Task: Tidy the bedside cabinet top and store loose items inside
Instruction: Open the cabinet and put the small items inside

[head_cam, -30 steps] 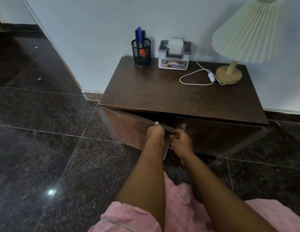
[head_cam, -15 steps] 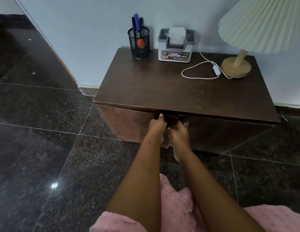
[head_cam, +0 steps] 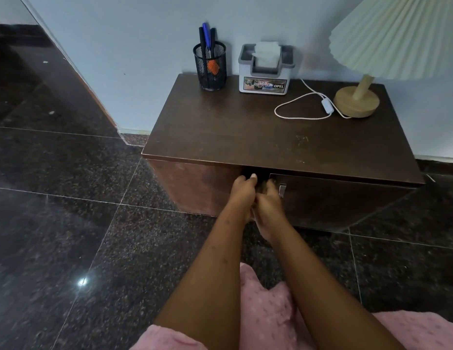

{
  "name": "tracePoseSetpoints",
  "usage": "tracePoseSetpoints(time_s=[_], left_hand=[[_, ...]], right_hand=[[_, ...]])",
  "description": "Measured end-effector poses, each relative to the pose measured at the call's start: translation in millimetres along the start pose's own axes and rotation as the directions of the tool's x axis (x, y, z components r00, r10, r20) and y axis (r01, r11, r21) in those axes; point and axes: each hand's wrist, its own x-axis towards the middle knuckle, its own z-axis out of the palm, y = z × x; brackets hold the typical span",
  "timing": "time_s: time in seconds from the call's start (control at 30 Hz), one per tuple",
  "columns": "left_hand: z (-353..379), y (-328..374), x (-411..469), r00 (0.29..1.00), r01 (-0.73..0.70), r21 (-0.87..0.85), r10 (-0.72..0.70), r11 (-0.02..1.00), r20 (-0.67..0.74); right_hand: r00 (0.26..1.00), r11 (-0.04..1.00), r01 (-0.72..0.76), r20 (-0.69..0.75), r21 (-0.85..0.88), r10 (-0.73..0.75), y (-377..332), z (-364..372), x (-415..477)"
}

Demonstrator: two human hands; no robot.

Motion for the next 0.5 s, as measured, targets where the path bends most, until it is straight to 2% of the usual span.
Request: tracePoseSetpoints(time_s=[0.2, 0.33, 0.4, 0.5], left_hand=[[2.9, -1.3, -7.9, 0.997, -0.036, 0.038, 0.033, 0.999, 0.077], [12.5, 3.1, -24.2, 0.990, -0.080, 0.125, 0.064, 0.989, 0.124], [16.5, 8.1, -37.8, 0.985, -0.109, 0.139, 0.089, 0.984, 0.145], [21.3, 14.2, -52.8, 0.980, -0.155, 0.100, 0.140, 0.983, 0.141]], right_hand=[[0.995, 1.000, -0.022, 0.098, -0.011, 0.023, -3.1, -13.7, -2.5], [0.992, 0.987, -0.051, 0.110, -0.154, 0.069, -15.6, -24.1, -8.1], [0.991, 0.985, -0.058, 0.108, -0.162, 0.076, -25.9, -27.8, -13.7], [0.989, 0.967, 0.011, 0.146, -0.254, 0.027, -44.1, -37.9, -26.9]])
